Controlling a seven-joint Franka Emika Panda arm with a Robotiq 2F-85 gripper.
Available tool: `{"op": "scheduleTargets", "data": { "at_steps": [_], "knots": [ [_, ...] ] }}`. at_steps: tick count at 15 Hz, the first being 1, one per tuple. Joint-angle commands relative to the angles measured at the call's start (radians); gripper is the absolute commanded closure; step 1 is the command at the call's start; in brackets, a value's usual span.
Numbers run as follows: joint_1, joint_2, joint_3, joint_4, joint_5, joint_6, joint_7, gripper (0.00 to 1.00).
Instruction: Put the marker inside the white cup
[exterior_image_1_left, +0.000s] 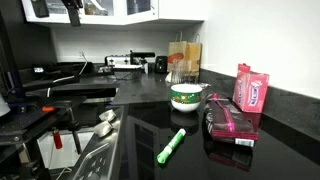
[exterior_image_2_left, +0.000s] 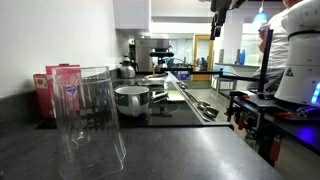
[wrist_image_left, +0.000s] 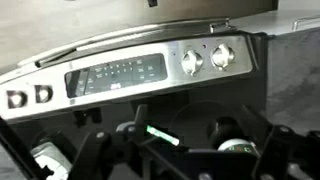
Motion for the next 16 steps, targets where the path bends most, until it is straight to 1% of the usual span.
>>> {"op": "scheduleTargets", "data": {
  "at_steps": [1, 7, 9, 10, 11, 12, 16],
  "knots": [
    [-0.006, 0.002, 0.006, -0.002, 0.005, -0.003, -0.004, 0.0],
    [-0.006, 0.006, 0.006, -0.005, 0.005, -0.003, -0.004, 0.0],
    [0.009, 0.05, -0.012, 0.022, 0.019, 0.022, -0.03, 0.0],
    [0.025, 0.094, -0.027, 0.048, 0.012, 0.039, -0.079, 0.0],
    [0.032, 0.136, -0.032, 0.077, 0.018, 0.041, -0.097, 0.0],
    [0.051, 0.179, -0.054, 0.105, 0.026, 0.05, -0.157, 0.0],
    [0.106, 0.372, -0.094, 0.191, 0.014, 0.24, -0.375, 0.0]
  ]
}}
